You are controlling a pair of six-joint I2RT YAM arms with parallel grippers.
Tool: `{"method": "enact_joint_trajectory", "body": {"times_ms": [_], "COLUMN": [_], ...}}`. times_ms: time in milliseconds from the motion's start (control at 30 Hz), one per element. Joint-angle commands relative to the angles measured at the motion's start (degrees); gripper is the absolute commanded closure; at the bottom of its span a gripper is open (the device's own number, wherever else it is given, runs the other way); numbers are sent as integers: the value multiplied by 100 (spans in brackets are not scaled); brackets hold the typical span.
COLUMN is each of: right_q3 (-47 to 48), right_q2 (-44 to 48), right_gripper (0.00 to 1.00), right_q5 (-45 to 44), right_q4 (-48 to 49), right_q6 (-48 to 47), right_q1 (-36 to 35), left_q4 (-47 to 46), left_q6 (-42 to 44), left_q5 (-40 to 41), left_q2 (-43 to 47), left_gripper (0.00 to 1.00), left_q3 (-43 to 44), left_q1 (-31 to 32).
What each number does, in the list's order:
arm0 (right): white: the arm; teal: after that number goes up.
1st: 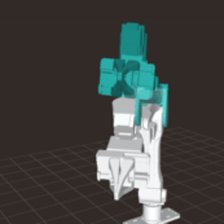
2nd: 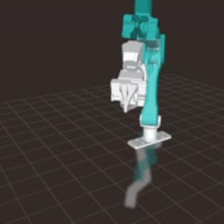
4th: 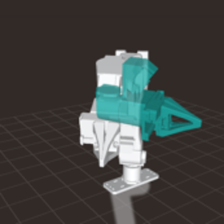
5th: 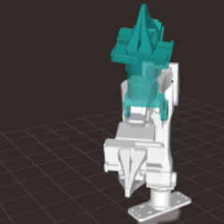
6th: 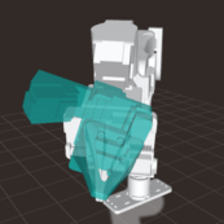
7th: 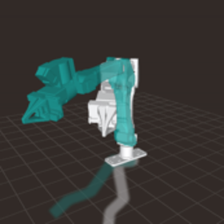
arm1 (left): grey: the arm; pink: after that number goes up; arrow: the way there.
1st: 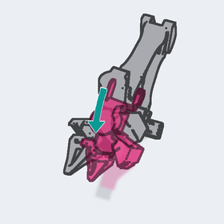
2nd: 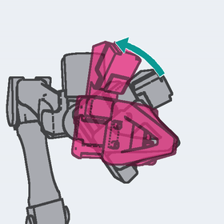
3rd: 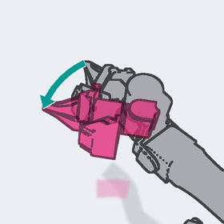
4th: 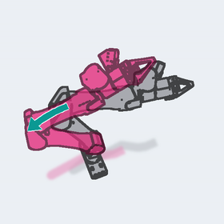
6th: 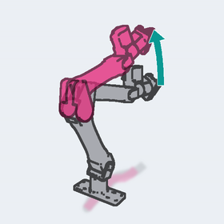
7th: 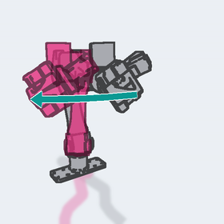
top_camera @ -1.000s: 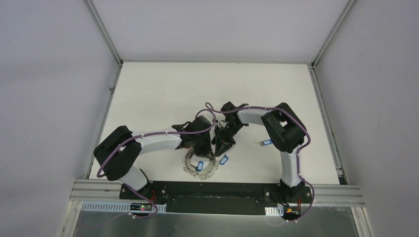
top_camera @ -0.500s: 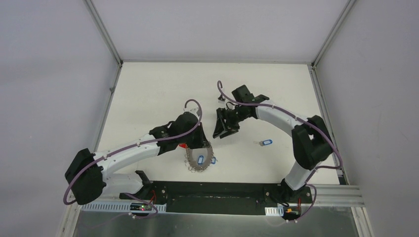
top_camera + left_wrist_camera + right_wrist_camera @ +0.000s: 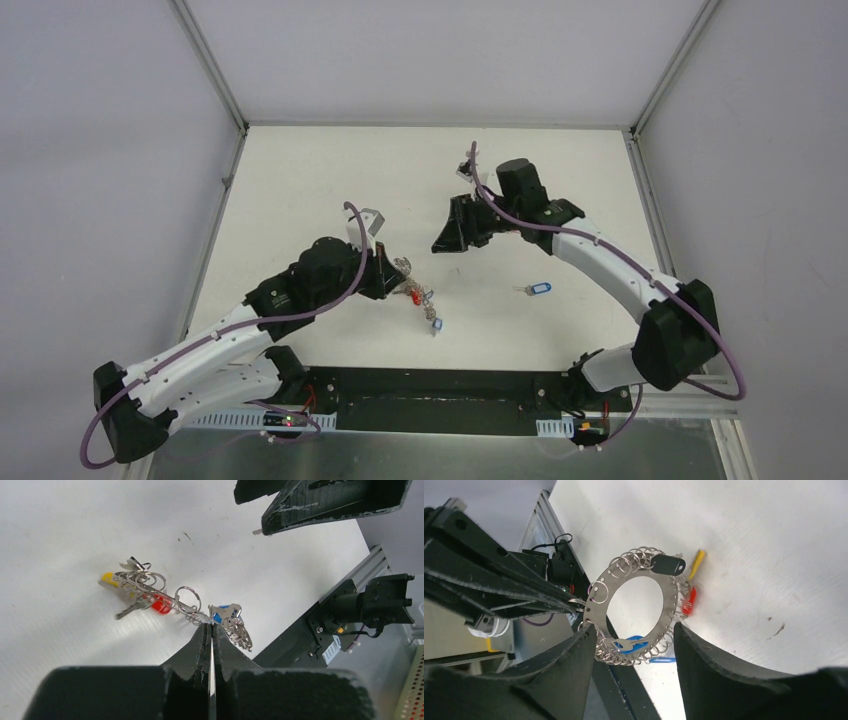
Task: Put the keys on the keyring
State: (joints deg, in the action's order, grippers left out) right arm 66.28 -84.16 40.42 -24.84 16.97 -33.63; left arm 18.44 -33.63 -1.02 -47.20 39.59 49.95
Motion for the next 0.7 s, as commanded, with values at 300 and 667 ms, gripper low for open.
{"method": "enact_joint_trajectory", "body": {"times_ms": [300,667], "right_q3": [-1310,-1609], "right_q2": [1240,1035], "right_gripper": [32,50], "right_q5": [1820,2735], "right_q4": [3448,4086], "right_q6": [-952,-1309], "right_q1": [-70,-471], "left_q4": [-1571,-2440], "left_q6": [2490,2810], "left_q5": [-1142,-1945], "left_q2": [636,449], "left_gripper": [100,100], "left_q3": [-357,-446], "left_q1": [58,57]}}
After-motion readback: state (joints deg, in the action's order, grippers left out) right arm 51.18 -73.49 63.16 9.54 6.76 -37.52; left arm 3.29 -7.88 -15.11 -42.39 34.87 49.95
